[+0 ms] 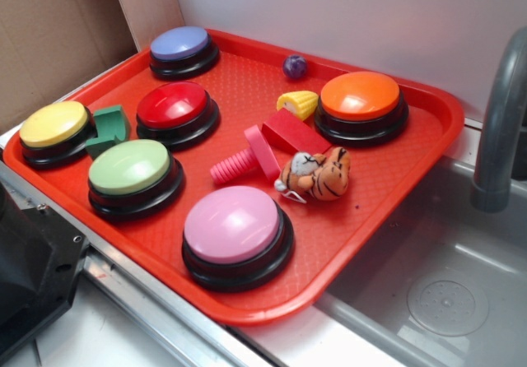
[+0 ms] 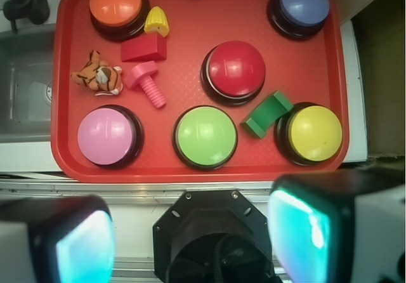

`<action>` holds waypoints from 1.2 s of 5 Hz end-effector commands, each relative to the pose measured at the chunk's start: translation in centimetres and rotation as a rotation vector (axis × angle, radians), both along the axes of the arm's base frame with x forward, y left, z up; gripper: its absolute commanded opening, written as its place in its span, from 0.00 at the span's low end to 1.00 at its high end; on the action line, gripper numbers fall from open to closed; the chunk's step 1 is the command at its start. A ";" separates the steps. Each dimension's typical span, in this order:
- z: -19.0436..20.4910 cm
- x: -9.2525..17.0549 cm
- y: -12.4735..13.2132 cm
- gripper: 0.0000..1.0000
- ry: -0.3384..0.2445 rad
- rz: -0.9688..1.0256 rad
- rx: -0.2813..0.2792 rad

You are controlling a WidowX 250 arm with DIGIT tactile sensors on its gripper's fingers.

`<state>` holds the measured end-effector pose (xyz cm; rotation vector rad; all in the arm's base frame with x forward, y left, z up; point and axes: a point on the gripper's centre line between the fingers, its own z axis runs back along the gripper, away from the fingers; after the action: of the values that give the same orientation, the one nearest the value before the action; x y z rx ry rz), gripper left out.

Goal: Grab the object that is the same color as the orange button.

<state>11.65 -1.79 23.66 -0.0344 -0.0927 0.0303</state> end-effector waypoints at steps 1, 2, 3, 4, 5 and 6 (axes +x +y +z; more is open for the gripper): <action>0.0 0.0 0.0 1.00 0.000 0.000 0.000; -0.5 1.1 -0.6 1.00 -0.026 -0.115 0.003; -1.2 2.9 -1.9 1.00 -0.037 -0.281 0.047; -2.8 5.1 -3.4 1.00 -0.082 -0.442 0.048; -4.6 7.1 -5.0 1.00 -0.094 -0.521 0.062; -7.3 9.6 -6.9 1.00 -0.143 -0.654 0.054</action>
<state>21.29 -8.20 15.31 -0.0120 -0.1851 -0.6175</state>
